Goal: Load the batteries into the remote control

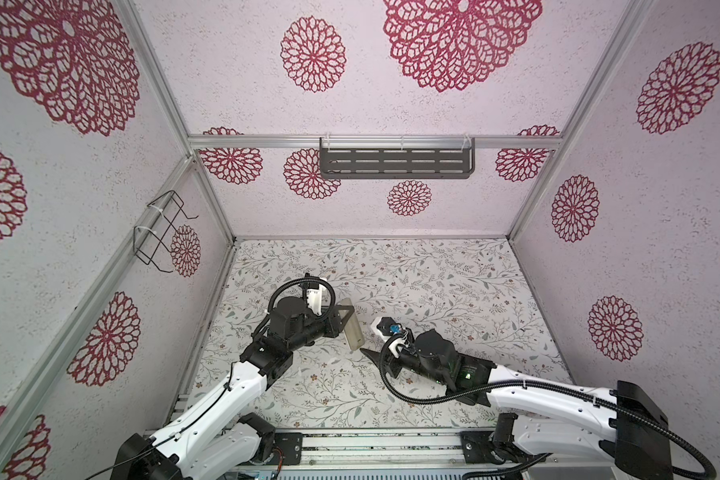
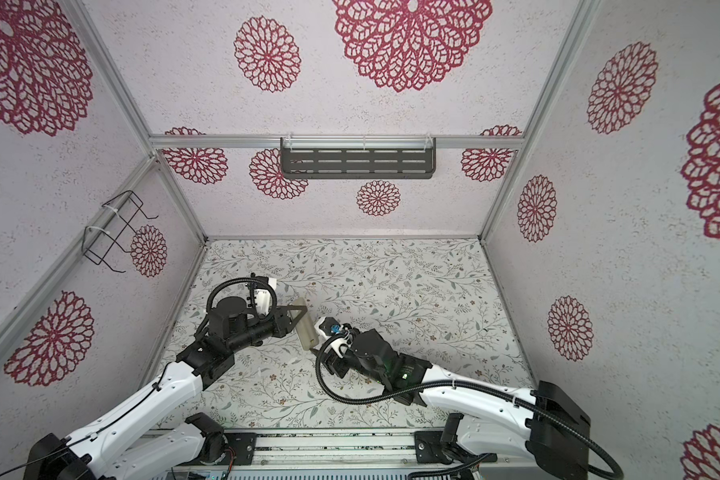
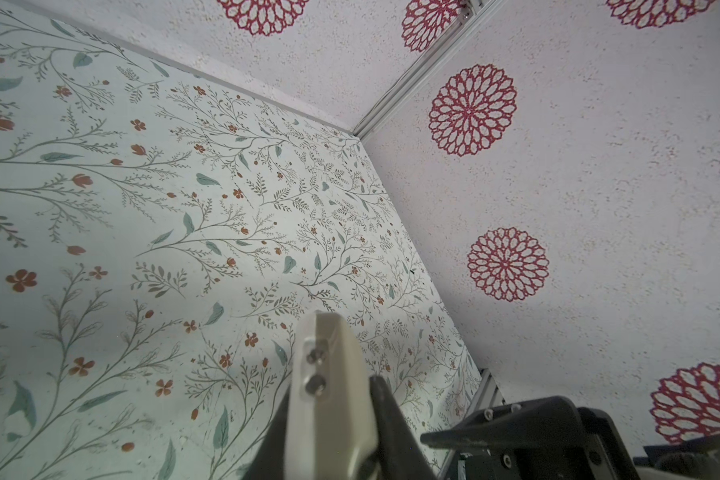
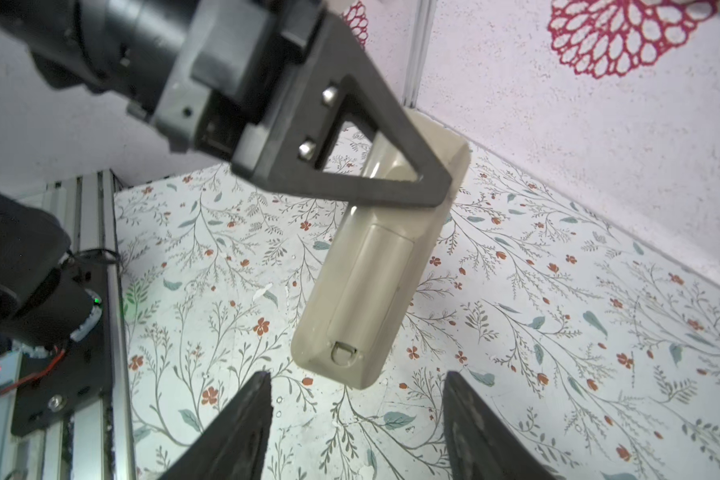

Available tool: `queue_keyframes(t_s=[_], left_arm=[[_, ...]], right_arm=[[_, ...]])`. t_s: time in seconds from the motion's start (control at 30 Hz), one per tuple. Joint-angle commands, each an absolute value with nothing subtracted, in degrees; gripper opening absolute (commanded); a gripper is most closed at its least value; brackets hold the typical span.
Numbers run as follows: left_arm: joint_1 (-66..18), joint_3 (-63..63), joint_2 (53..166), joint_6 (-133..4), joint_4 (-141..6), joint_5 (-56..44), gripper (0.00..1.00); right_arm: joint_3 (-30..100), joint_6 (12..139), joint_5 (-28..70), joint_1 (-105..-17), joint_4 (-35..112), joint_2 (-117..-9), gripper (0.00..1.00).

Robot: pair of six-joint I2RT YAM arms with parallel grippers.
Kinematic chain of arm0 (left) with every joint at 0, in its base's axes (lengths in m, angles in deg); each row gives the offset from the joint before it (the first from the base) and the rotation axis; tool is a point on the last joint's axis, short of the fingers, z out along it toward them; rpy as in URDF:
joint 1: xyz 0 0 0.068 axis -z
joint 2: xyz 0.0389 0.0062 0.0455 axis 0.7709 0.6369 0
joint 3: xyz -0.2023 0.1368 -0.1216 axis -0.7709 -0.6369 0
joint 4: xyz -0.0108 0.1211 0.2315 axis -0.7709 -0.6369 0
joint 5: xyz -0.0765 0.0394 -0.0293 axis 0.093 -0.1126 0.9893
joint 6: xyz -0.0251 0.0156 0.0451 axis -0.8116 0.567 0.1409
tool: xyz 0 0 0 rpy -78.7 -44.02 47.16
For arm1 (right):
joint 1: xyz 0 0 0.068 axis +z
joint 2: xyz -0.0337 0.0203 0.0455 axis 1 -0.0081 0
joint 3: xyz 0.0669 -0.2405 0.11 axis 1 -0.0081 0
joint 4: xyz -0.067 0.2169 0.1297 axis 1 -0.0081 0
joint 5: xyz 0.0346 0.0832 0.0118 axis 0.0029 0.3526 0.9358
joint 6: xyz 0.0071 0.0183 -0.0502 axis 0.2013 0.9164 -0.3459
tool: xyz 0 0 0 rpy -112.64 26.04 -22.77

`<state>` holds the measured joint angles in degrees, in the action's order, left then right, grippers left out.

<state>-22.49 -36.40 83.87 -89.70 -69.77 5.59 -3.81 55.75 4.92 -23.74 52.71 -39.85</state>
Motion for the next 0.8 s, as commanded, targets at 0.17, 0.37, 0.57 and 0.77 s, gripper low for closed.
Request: queue_keyframes(t_s=[0.17,0.37,0.57,0.77], left_arm=[[-25.82,-35.88,82.62,-90.55,-72.95,18.79,0.00],[-25.83,-35.70,81.62,-89.49,-77.44,21.24,0.00],[-25.78,-37.16,81.21,-91.49,-76.51,23.34,0.00],[-25.86,-37.64,81.29,-92.75,-76.43,24.77,0.00]], right_arm=[[-3.93,42.28,3.19,-18.49,52.52,-38.15,0.59],[-4.72,39.88,1.42,-17.92,53.65,-37.24,0.50],[-4.42,36.75,-0.74,-16.34,53.23,-37.25,0.45],[-3.75,34.94,-0.85,-15.61,51.75,-37.58,0.42]])
